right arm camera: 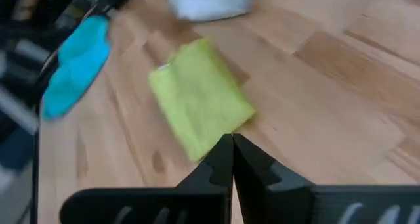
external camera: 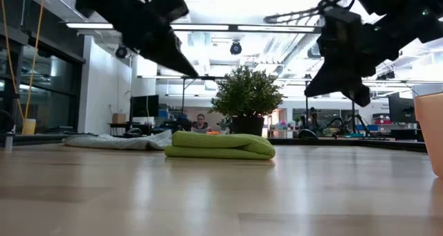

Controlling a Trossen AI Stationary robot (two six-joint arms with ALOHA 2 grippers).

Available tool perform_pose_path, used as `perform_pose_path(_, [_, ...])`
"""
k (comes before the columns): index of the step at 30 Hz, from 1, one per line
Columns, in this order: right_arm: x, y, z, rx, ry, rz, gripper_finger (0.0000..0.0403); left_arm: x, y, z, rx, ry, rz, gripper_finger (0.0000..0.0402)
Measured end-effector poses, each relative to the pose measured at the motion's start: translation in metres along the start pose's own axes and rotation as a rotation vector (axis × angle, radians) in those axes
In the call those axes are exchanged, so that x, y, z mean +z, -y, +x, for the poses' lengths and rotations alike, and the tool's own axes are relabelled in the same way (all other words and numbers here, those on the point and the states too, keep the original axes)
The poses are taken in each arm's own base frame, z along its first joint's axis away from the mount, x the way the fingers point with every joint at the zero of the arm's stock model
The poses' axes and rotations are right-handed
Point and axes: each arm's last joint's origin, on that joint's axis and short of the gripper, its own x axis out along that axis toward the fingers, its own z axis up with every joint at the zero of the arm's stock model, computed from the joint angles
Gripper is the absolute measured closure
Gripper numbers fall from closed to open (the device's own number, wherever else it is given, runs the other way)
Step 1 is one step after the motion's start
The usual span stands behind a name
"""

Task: Fold microfiber towels
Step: Put the folded green microfiber towel into the orange bin

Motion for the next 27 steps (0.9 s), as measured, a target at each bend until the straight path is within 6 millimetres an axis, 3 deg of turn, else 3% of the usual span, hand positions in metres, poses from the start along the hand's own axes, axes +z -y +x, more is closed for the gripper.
perform_pose_path(2, [-0.001, 0.000, 0.005, -0.001, 0.004, 0.061, 0.0397, 0.001, -0.006, -0.011, 0.124, 0.000, -0.079, 0.0401])
perform_pose_path(5, [-0.005, 0.001, 0.016, -0.010, -0.003, 0.144, 0.0370, 0.001, -0.011, -0.025, 0.168, 0.059, -0.136, 0.0401])
perform_pose_path(13, [-0.019, 0.006, 0.061, -0.073, -0.101, 0.453, 0.0215, -0.008, -0.012, -0.062, -0.041, 0.316, -0.319, 0.0401])
perform_pose_path(18, [-0.022, -0.003, 0.092, -0.092, -0.187, 0.527, 0.0139, -0.023, -0.011, -0.076, -0.177, 0.417, -0.427, 0.0401])
perform_pose_path(27, [-0.008, -0.024, 0.123, -0.151, -0.192, 0.608, 0.0121, -0.030, -0.011, -0.083, -0.190, 0.433, -0.470, 0.0401])
